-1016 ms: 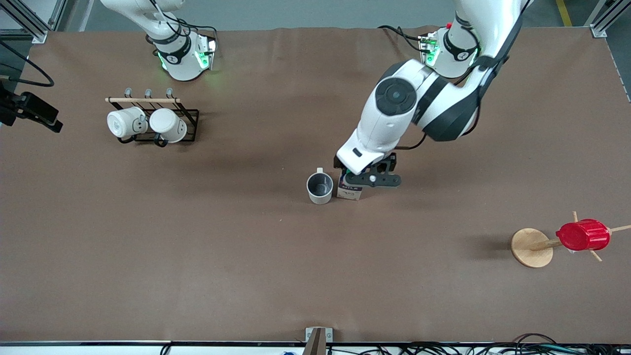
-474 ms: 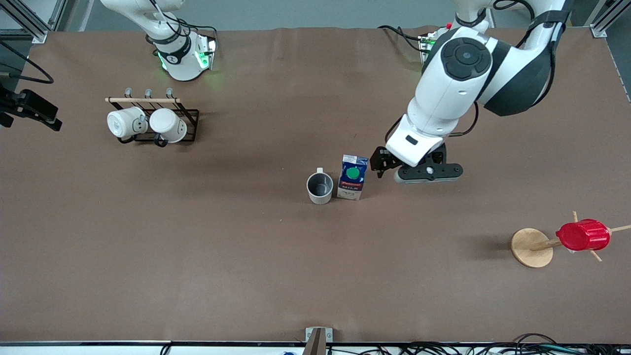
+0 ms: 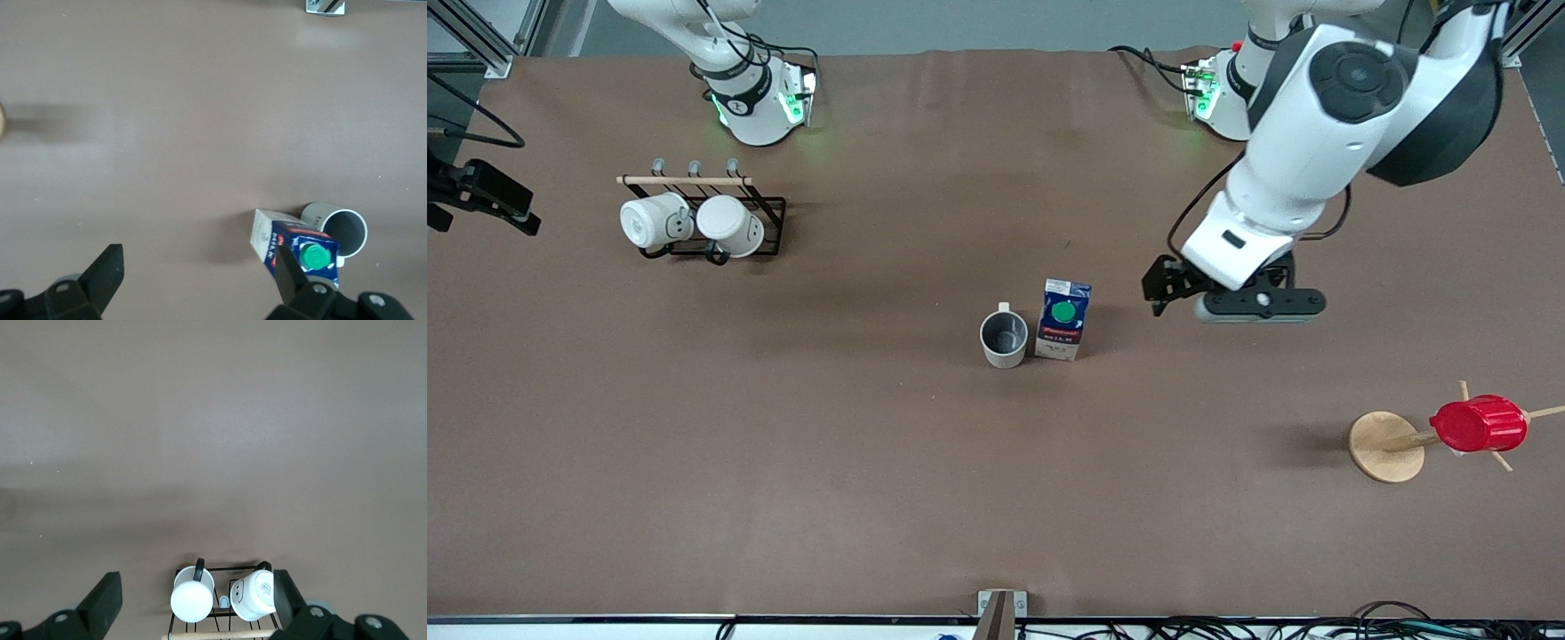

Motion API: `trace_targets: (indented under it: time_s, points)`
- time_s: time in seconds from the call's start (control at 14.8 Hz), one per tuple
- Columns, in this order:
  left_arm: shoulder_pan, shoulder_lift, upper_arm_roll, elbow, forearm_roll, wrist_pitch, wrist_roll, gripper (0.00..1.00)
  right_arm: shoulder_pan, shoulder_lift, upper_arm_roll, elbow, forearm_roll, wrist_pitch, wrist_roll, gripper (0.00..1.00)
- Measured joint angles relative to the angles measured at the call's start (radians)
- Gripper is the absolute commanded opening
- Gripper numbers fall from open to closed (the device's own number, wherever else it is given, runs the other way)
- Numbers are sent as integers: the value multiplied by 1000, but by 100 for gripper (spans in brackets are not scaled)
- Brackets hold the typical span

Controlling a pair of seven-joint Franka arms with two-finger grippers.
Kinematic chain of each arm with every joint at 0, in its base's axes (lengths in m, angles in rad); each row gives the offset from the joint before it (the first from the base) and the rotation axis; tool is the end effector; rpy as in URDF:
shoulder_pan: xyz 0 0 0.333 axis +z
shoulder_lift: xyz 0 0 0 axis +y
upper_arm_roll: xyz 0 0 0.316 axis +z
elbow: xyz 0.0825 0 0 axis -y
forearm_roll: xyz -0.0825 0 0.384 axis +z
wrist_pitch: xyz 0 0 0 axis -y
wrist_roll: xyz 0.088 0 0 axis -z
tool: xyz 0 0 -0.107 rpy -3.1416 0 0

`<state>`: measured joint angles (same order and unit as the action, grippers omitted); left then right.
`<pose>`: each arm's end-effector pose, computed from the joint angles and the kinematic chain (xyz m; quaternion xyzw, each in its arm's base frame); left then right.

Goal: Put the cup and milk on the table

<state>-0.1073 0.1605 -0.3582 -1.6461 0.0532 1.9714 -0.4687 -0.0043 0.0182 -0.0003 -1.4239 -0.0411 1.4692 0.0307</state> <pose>0.5680 -0.2657 0.5370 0.9962 -0.0020 0.0770 0.0416 0.5493 -0.0073 0.6741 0.9995 -0.0200 0.0138 0.0202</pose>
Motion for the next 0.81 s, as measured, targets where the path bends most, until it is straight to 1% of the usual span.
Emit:
trace_targets:
  time_s: [0.2, 0.41, 0.61, 0.81]
  points:
    - [2, -68, 68, -28, -42, -47, 86, 100, 0, 0, 0, 0, 1, 10, 0, 100]
    - [6, -122, 135, -35, -82, -105, 198, 100, 0, 0, 0, 0, 1, 12, -1, 100]
    - [31, -167, 161, -37, -87, -163, 284, 100, 0, 0, -1, 0, 10, 15, -1, 100]
    - [35, -207, 203, -39, -87, -220, 375, 99, 0, 0, -2, 0, 30, 18, -1, 100]
